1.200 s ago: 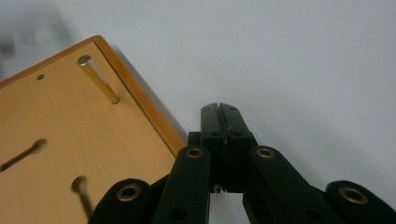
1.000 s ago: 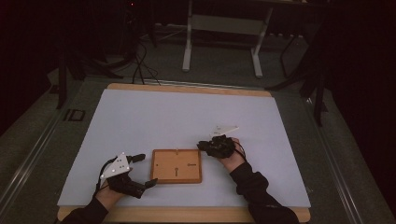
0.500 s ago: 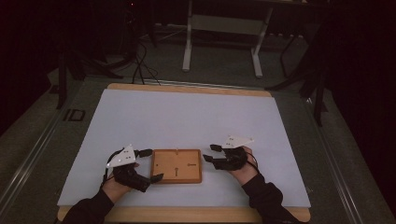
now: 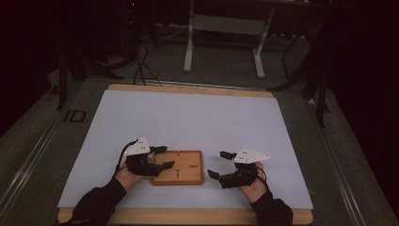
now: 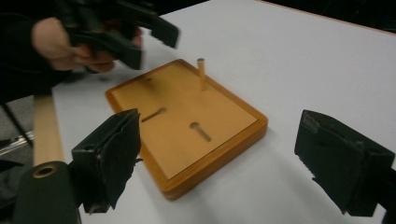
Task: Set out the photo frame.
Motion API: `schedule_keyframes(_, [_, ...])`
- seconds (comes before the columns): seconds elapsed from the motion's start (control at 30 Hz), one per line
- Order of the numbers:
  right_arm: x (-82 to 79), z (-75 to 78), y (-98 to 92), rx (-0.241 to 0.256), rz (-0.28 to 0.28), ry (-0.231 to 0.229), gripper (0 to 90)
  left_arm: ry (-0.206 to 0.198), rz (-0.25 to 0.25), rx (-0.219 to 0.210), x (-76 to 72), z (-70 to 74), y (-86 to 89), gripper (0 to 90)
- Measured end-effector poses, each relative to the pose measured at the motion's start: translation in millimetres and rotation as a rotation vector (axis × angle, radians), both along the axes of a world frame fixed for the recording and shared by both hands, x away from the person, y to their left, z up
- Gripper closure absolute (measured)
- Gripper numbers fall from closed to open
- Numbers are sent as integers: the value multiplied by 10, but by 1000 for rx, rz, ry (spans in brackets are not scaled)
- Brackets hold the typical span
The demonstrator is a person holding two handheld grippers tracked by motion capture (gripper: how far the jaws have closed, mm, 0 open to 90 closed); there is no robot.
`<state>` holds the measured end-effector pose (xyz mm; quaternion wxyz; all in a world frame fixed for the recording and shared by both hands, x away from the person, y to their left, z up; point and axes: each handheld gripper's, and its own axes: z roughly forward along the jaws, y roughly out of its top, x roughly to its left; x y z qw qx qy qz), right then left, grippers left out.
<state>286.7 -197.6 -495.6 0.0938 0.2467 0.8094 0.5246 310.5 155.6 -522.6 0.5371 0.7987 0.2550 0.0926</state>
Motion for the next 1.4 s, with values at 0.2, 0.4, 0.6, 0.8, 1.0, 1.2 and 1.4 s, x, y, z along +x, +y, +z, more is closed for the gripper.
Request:
schedule_keyframes(0.2, [-33,-14,-64,19,3,-21,167,-6,-29,54,164,-14,-119,456])
schedule_keyframes(0.4, [-47,-49,-91,-28,23,-82,182,8,-37,75,275,-66,-203,560])
schedule_keyframes(0.6, [-55,-68,-99,-35,19,-78,175,11,-50,81,311,-120,-248,686])
schedule_keyframes(0.8, [-54,-104,-83,-43,37,-75,170,12,-33,70,337,-142,-259,805])
schedule_keyframes(1.0, [-70,-112,-53,-47,49,-77,145,9,-41,81,359,-137,-267,829])
schedule_keyframes(1.2, [-106,-131,25,-72,59,-70,104,49,-80,94,429,-106,-254,833])
schedule_keyframes(1.4, [-266,-131,173,-172,107,-200,130,109,-111,55,537,-114,-221,834])
